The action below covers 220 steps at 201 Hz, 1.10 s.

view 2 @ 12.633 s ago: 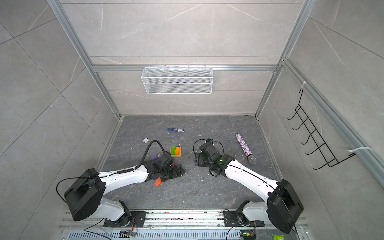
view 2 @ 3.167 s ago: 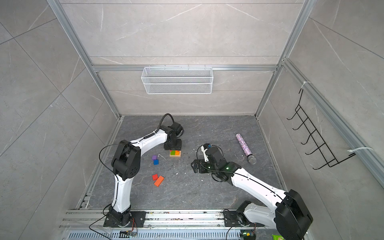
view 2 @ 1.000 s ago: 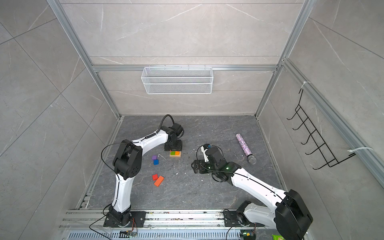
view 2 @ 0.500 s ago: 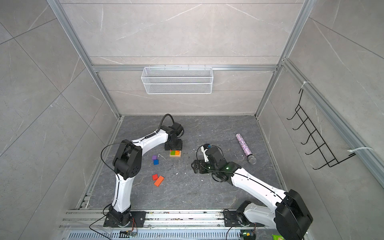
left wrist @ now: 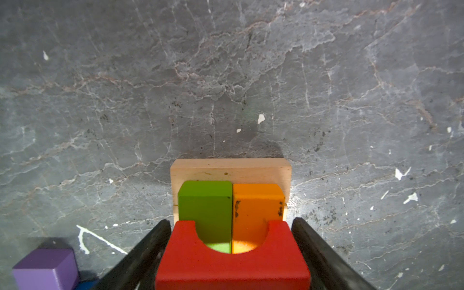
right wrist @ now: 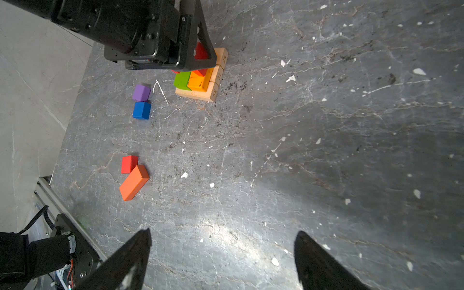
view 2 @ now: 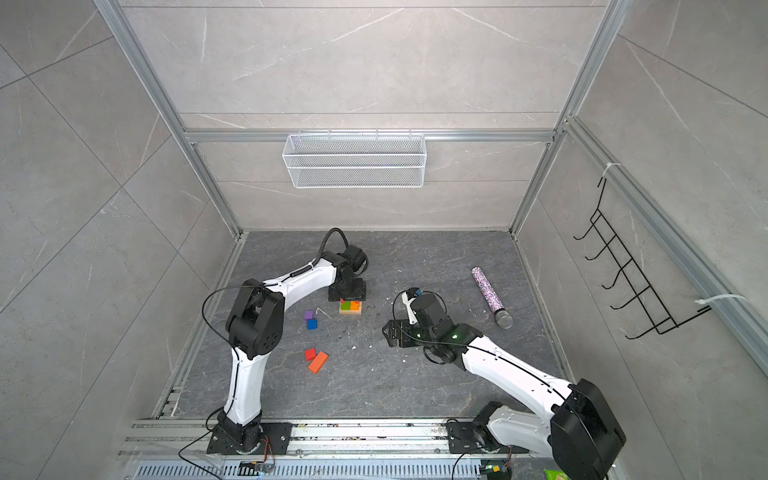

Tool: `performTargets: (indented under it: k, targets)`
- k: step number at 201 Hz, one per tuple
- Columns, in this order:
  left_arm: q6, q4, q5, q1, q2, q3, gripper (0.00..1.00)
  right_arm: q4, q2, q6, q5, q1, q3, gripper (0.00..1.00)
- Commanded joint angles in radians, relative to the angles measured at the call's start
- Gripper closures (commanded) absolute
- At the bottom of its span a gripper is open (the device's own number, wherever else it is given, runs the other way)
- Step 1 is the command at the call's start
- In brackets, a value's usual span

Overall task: Build the wood block tower
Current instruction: 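Lower the red arch block onto the green and orange blocks, then open the left gripper and raise it off the red arch block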

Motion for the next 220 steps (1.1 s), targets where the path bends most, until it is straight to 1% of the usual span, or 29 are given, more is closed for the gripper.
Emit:
performTargets:
  k: [1, 25, 42, 134, 175, 220]
  targets:
    - [-0.012, -0.024, 0.005, -0.001, -0.013, 0.032, 0.14, -0.029, 0.006, -0.021, 0.007, 0.004, 0.006, 0.13]
    - [-0.008, -0.022, 0.006, -0.003, -0.042, 0.023, 0.08, -0.029, 0.003, -0.022, 0.008, 0.004, 0.007, 0.13]
    - [-0.006, -0.021, 0.015, -0.005, -0.067, 0.018, 0.06, -0.027, 0.001, -0.022, 0.006, 0.004, 0.006, 0.12]
    - [0.011, -0.046, -0.004, -0.006, -0.204, -0.009, 0.04, -0.018, -0.015, -0.037, -0.005, 0.004, 0.008, 0.11]
    - [-0.012, -0.04, 0.002, -0.006, -0.306, -0.102, 0.04, -0.028, -0.008, -0.069, -0.004, 0.015, 0.028, 0.11]
    - [-0.063, -0.049, 0.024, -0.006, -0.425, -0.222, 0.05, -0.035, 0.005, -0.092, 0.011, 0.058, 0.059, 0.11]
